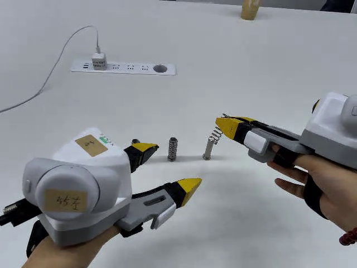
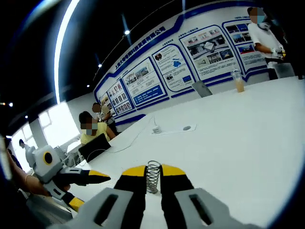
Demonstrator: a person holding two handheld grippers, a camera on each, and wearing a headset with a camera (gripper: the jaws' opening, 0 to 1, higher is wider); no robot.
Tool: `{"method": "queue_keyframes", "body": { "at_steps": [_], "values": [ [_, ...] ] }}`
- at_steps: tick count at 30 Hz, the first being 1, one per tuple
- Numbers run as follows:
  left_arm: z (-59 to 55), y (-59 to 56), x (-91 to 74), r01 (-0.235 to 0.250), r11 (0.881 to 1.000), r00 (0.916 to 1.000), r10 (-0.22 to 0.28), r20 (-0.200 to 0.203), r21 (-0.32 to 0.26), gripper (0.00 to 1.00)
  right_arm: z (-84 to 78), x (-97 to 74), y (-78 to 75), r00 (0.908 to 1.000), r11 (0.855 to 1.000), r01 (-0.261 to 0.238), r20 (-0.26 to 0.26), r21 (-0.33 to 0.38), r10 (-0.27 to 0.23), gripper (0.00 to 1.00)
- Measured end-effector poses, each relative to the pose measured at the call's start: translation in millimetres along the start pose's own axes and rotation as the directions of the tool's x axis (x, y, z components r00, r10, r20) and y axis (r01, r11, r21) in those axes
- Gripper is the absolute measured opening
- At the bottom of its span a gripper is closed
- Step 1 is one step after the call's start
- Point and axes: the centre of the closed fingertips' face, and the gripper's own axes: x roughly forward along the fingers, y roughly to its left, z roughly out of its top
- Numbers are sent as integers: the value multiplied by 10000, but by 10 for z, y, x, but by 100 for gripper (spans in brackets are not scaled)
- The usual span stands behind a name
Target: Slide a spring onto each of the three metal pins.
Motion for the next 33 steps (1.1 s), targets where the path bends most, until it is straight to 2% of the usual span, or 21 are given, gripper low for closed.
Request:
{"method": "queue_keyframes", "body": {
  "at_steps": [10, 14, 20, 25, 30, 32, 33],
  "values": [
    [-113, 114, -132, -431, 9989, 9989, 428, -182, -157, 68, -58, 112, -88, 9991, 9961, 301, -274, -833, -325, 11],
    [-143, 158, -167, -559, 9981, 9982, 553, -215, -240, 72, -66, 139, -129, 9980, 9903, 462, -365, -1314, -514, 11],
    [-182, 214, -203, -708, 9969, 9971, 699, -292, -330, 77, -73, 180, -182, 9969, 9839, 636, -358, -1672, -705, 11],
    [-208, 253, -230, -824, 9952, 9965, 814, -216, -530, 81, -111, 218, -218, 9951, 9724, 771, -437, -2201, -888, 11],
    [-229, 268, -232, -854, 9942, 9962, 841, -219, -655, 87, -126, 241, -224, 9948, 9674, 797, -433, -2403, -927, 11],
    [-231, 275, -230, -874, 9935, 9961, 863, -181, -735, 88, -126, 246, -237, 9933, 9572, 903, -450, -2751, -1066, 11],
    [-238, 280, -228, -890, 9931, 9960, 878, -191, -759, 89, -132, 247, -230, 9934, 9566, 874, -475, -2781, -1046, 11]
  ]
}}
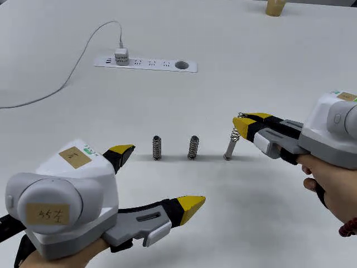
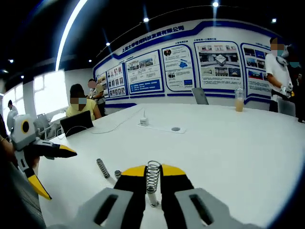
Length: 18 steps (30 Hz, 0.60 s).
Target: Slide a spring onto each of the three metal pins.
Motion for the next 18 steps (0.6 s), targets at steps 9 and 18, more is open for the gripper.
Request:
{"method": "queue_keyframes", "body": {
  "at_steps": [9, 18],
  "values": [
    [-23, 3, 11, -28, 10000, 10000, 28, -19, -48, 91, -77, 2, 24, 9998, 9984, 16, -216, -574, -28, 11],
    [-24, 32, 2, -138, 9998, 9999, 138, 40, -130, 91, -162, 60, 52, 9995, 9966, 124, -269, -812, -147, 11]
  ]
}}
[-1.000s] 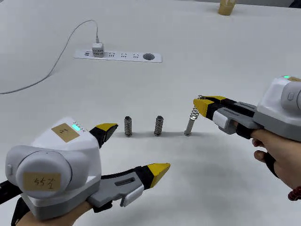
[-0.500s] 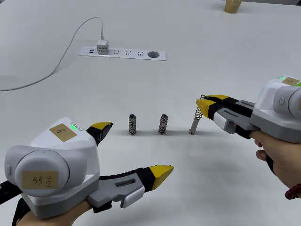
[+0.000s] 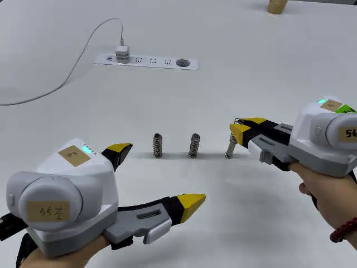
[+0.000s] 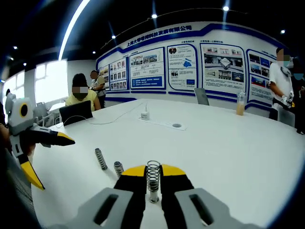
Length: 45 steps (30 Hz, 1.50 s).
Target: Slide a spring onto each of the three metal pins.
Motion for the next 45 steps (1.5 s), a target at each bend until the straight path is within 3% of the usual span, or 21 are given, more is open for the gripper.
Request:
{"method": "queue_keyframes", "body": {
  "at_steps": [9, 33, 40, 45],
  "values": [
    [-18, -6, 9, 13, 10000, 10000, -13, -62, 59, 90, -48, -11, 41, 9995, 9945, 138, -280, -1034, -168, 11],
    [-40, 56, -9, -244, 9995, 9995, 248, -187, 204, 85, -396, 44, 38, 9935, 9993, 217, -1106, -320, -251, 12],
    [-49, 71, -11, -281, 9994, 9993, 286, -250, 214, 84, -433, 34, 42, 9923, 9998, 219, -1220, -20, -220, 12],
    [-36, 84, -23, -320, 9994, 9993, 323, -199, 131, 84, -369, 6, 38, 9939, 9995, 244, -1083, 194, -222, 19]
  ]
}}
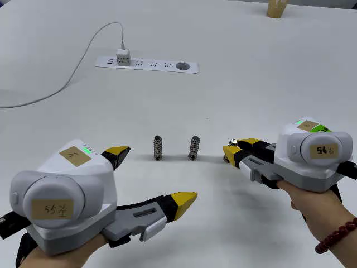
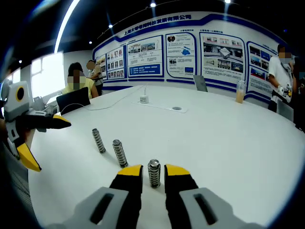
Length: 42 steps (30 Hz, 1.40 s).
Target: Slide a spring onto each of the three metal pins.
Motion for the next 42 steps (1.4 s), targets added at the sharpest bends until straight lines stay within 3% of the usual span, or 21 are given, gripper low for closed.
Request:
{"method": "queue_keyframes", "body": {
  "at_steps": [15, 29, 33, 42],
  "values": [
    [30, 54, -60, -197, 9998, 9993, 200, -301, 95, 85, 265, -324, 113, 9979, 9984, -550, 350, 97, 547, 36],
    [86, 72, -209, -282, 9990, 9987, 297, -409, 355, 86, 269, -621, 198, 9971, 9970, -740, 189, 222, 736, 53],
    [95, 74, -250, -290, 9989, 9987, 304, -399, 359, 87, 211, -696, 225, 9969, 9964, -787, -72, 313, 790, 58],
    [55, 103, -351, -458, 9988, 9981, 465, -405, 182, 89, 168, -860, 340, 9930, 9927, -1177, 89, 282, 1174, 65]
  ]
}}
